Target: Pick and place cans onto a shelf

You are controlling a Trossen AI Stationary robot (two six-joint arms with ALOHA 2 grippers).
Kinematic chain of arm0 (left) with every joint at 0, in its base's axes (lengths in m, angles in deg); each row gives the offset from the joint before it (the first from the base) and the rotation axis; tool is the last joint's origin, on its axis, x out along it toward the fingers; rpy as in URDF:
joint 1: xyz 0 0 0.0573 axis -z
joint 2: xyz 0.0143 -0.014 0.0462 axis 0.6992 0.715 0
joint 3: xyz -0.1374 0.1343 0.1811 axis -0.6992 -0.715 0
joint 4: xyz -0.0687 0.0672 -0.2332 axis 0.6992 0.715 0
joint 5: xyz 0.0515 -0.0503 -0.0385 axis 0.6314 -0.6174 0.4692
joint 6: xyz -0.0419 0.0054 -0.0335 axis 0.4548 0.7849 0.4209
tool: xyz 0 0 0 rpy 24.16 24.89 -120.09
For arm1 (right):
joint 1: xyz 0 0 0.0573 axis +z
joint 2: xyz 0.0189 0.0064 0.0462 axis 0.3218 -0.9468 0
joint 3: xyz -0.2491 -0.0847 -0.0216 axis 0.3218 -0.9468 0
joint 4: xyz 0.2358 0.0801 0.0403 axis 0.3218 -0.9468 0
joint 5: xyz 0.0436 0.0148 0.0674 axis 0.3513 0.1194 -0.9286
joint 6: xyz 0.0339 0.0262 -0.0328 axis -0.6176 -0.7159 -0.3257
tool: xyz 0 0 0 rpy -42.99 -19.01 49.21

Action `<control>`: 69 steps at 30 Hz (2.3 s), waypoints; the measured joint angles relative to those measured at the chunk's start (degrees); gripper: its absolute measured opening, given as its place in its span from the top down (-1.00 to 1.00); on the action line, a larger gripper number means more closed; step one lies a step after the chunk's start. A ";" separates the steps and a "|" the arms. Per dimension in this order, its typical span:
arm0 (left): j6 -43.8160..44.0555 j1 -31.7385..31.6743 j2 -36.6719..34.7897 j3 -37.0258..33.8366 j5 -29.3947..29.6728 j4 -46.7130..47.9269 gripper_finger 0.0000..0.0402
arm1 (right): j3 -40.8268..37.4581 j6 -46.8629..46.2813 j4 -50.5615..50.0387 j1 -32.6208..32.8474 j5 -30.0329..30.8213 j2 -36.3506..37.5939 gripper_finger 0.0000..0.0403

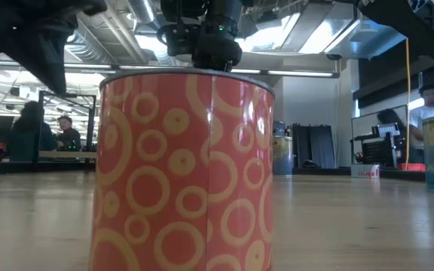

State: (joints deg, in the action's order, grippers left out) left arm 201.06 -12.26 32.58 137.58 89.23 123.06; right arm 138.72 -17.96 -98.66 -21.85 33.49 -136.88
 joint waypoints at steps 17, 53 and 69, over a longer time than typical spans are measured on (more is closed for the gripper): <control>-4.32 -10.82 -0.56 -6.45 -4.98 -9.69 0.79 | 0.00 4.41 -0.42 0.47 0.68 0.00 0.94; -11.71 -10.45 -17.81 -36.28 4.12 -53.70 0.79 | -10.18 11.82 11.83 0.12 -1.97 -0.39 0.94; -12.06 -11.89 -17.81 -36.26 4.90 -53.84 0.79 | -13.86 11.54 20.32 0.24 -6.87 -0.35 0.98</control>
State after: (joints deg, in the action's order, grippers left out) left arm 189.00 -24.16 14.76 101.32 94.13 69.22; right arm 124.86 -6.42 -78.34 -21.61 26.62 -137.23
